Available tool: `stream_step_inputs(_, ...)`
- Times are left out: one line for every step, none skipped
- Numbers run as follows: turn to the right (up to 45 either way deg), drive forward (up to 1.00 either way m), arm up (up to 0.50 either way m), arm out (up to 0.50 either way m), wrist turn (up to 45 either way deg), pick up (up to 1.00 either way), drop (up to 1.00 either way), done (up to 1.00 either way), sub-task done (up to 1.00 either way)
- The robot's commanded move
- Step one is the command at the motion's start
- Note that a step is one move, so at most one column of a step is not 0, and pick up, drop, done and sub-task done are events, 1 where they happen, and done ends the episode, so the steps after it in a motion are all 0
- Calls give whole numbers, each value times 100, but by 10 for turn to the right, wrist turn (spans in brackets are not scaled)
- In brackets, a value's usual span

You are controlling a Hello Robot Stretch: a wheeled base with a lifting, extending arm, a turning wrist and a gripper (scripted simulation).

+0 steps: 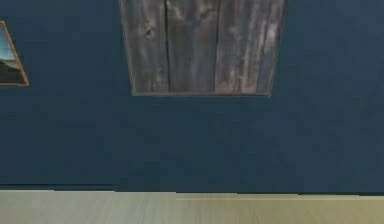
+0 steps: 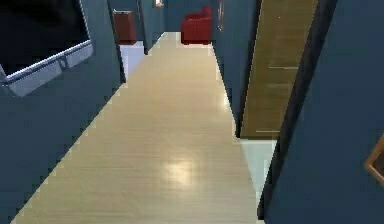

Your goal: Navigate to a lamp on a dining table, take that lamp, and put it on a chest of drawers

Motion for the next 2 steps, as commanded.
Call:
stream_step_inputs(-450, 0, 0, 0, 0, 0, 0, 0, 0)
stream_step_inputs(-390, 0, 0, 0, 0, 0, 0, 0, 0)
